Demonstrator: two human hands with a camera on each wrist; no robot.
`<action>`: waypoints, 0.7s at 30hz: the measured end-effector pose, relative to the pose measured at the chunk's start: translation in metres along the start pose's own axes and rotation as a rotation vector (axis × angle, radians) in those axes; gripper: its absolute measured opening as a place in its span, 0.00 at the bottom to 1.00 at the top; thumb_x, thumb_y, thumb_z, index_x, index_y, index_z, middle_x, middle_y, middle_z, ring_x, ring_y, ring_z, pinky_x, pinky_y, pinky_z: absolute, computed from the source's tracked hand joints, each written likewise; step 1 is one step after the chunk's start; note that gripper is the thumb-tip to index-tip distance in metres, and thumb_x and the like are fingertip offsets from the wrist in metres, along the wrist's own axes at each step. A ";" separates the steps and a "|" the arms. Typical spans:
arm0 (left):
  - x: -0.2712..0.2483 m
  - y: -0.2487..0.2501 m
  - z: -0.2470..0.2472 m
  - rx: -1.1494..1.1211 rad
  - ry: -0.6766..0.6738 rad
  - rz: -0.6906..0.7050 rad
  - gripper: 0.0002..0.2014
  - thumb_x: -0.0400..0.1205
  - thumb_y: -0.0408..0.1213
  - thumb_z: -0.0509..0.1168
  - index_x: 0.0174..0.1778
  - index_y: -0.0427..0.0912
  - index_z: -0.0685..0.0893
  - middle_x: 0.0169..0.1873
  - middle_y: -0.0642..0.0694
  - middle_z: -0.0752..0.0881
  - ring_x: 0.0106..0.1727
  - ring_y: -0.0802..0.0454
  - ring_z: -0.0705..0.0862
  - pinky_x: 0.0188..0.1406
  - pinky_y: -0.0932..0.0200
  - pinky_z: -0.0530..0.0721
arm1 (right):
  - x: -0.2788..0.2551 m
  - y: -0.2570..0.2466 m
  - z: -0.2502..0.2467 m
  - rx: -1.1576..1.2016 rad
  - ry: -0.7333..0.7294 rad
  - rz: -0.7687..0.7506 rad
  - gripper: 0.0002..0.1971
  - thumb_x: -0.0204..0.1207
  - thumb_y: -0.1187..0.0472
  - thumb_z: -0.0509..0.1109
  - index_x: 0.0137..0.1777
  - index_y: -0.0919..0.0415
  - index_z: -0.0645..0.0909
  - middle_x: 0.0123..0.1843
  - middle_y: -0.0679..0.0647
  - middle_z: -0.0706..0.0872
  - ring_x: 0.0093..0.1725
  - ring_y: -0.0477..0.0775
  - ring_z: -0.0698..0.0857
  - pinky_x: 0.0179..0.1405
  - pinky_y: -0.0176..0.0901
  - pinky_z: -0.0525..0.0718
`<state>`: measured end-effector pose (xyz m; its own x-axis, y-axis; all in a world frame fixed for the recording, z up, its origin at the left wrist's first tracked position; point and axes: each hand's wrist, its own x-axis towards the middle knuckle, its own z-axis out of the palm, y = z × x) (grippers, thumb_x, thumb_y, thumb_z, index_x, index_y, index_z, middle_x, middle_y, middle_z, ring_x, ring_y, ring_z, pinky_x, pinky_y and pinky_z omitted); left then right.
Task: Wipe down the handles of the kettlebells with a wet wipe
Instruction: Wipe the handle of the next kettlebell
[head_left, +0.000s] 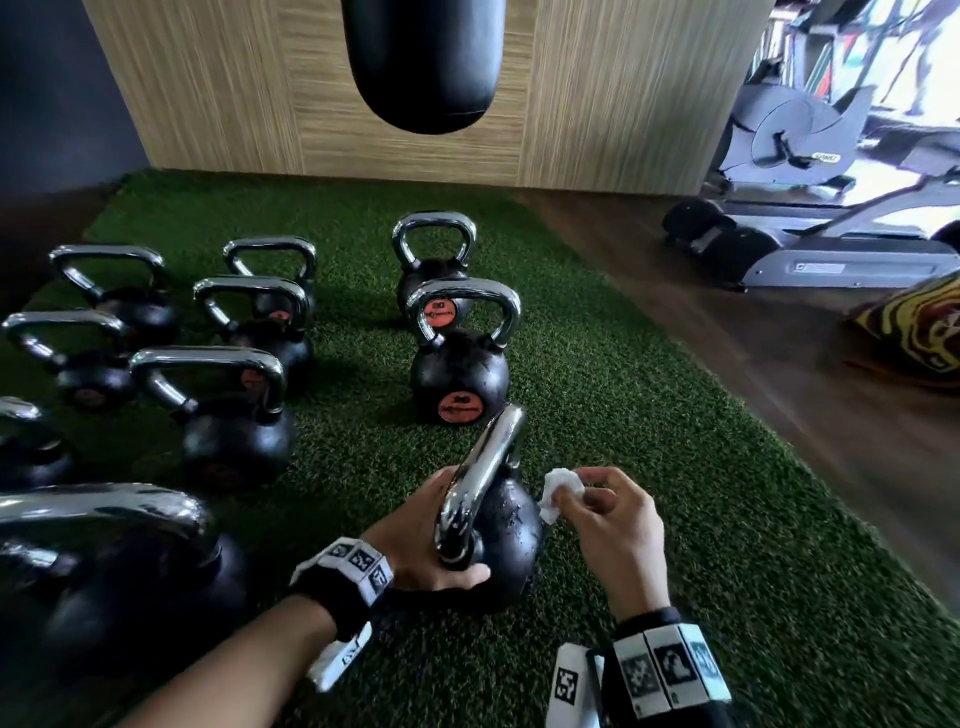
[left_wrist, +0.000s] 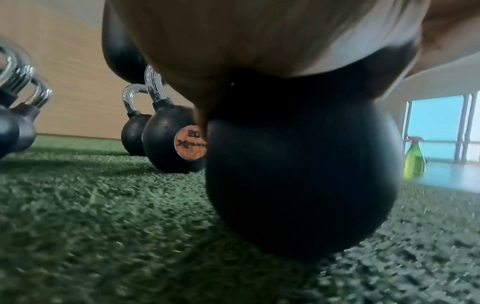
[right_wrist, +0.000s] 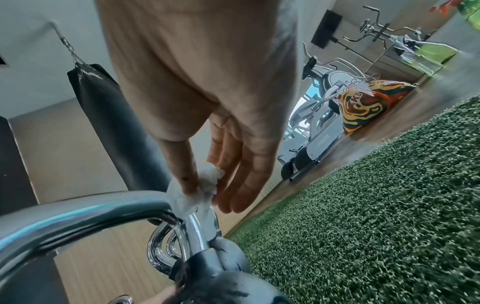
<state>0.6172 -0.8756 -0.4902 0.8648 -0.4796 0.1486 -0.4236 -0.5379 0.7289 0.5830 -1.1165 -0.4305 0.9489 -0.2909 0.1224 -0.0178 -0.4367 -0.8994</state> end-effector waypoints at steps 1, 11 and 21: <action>0.000 -0.002 -0.004 0.006 -0.012 0.014 0.50 0.66 0.54 0.85 0.73 0.80 0.55 0.69 0.62 0.76 0.71 0.73 0.74 0.78 0.68 0.72 | 0.003 0.000 0.005 -0.016 -0.004 0.013 0.07 0.73 0.53 0.81 0.48 0.48 0.87 0.36 0.42 0.91 0.27 0.32 0.85 0.22 0.22 0.74; -0.007 -0.006 0.017 -0.051 0.230 0.107 0.55 0.64 0.49 0.85 0.72 0.89 0.52 0.72 0.61 0.75 0.76 0.51 0.77 0.80 0.49 0.74 | 0.047 0.006 0.070 -0.059 -0.011 0.128 0.08 0.78 0.59 0.77 0.54 0.55 0.94 0.40 0.53 0.94 0.35 0.50 0.90 0.40 0.39 0.88; -0.007 -0.015 0.023 -0.081 0.293 0.081 0.53 0.63 0.52 0.85 0.75 0.82 0.56 0.70 0.55 0.78 0.73 0.58 0.79 0.75 0.49 0.79 | 0.059 -0.004 0.067 0.063 0.106 0.020 0.09 0.74 0.60 0.80 0.53 0.51 0.93 0.43 0.45 0.95 0.35 0.35 0.86 0.41 0.36 0.87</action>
<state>0.6118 -0.8802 -0.5175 0.8751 -0.2923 0.3857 -0.4813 -0.4433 0.7562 0.6596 -1.0748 -0.4476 0.9099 -0.3888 0.1445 -0.0139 -0.3767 -0.9262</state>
